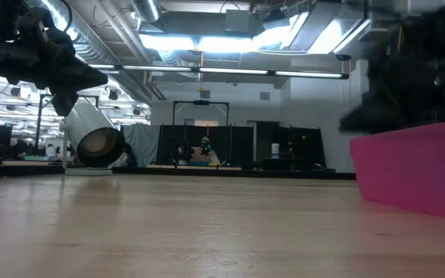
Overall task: Pick & Place School Supplies
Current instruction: Adjust the red bin on the table, then return to Home Position
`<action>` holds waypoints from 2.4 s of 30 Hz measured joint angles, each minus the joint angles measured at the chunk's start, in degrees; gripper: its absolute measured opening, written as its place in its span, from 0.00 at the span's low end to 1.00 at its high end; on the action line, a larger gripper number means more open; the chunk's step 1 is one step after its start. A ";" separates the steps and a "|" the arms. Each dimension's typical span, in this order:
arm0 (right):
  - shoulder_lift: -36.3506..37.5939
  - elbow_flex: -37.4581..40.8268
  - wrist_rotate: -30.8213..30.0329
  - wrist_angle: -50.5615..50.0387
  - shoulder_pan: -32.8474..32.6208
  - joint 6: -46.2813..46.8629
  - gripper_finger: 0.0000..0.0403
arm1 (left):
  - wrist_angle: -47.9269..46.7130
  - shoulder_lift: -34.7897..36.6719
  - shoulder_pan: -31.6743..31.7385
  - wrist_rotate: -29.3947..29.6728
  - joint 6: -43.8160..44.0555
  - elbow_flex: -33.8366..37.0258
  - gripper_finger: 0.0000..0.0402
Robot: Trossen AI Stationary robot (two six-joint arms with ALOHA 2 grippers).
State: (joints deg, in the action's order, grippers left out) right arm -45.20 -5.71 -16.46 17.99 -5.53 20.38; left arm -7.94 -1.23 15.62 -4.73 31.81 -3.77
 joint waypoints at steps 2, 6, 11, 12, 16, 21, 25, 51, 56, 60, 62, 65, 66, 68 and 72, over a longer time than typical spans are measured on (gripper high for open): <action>0.10 2.66 1.35 -0.83 1.37 4.24 0.39 | 0.00 0.00 0.00 0.00 -0.02 0.00 0.05; 0.12 2.58 5.64 -7.45 2.65 9.74 0.26 | 0.00 0.00 0.00 0.00 -0.02 0.00 0.05; 0.11 1.26 13.80 -14.35 0.07 14.74 0.03 | 0.00 0.00 0.00 0.00 -0.02 0.00 0.05; 0.10 1.28 14.53 -15.57 -0.86 15.67 0.02 | 0.00 0.00 0.00 0.00 -0.02 0.00 0.05; 0.12 1.19 17.10 -18.70 -5.55 18.47 0.01 | 0.00 0.00 0.00 0.00 -0.02 0.00 0.05; 0.12 1.21 17.39 -19.99 -13.47 25.82 0.01 | 0.00 0.00 0.00 0.00 -0.02 0.00 0.05; 0.10 1.28 11.79 -19.50 -21.28 33.42 0.00 | 0.00 0.00 0.00 0.00 -0.02 0.00 0.05; -17.91 -9.46 -9.82 -23.68 -51.37 70.03 0.00 | -0.01 0.00 0.00 0.00 -0.02 0.00 0.05; -17.60 -9.50 -7.69 -24.25 -51.38 74.24 0.00 | -0.01 0.02 0.00 0.00 -0.02 0.00 0.05; -17.60 -9.50 -5.52 -24.02 -50.73 75.26 0.00 | 0.00 0.00 0.00 0.00 -0.02 0.00 0.05; -17.60 -9.50 -3.08 -23.75 -50.22 75.86 0.00 | 0.00 0.00 0.00 0.00 -0.02 0.00 0.05; -17.86 -8.80 2.12 -33.40 -50.92 76.03 0.00 | 0.00 0.00 0.02 0.00 -0.02 0.00 0.05; -17.93 -9.61 3.97 -35.65 -51.11 75.95 0.00 | 0.02 0.02 0.02 0.00 -0.04 0.00 0.05; -18.12 -10.76 6.63 -38.09 -50.91 76.67 0.00 | 0.15 0.17 0.00 -0.02 -0.02 0.00 0.05; -18.24 -13.21 5.62 -44.88 -52.03 76.31 0.00 | 0.36 0.27 -0.02 0.26 -0.04 0.04 0.05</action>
State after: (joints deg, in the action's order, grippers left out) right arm -63.44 -18.91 -10.84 -26.89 -57.56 96.69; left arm -7.59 -0.96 15.60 -4.47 31.77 -3.73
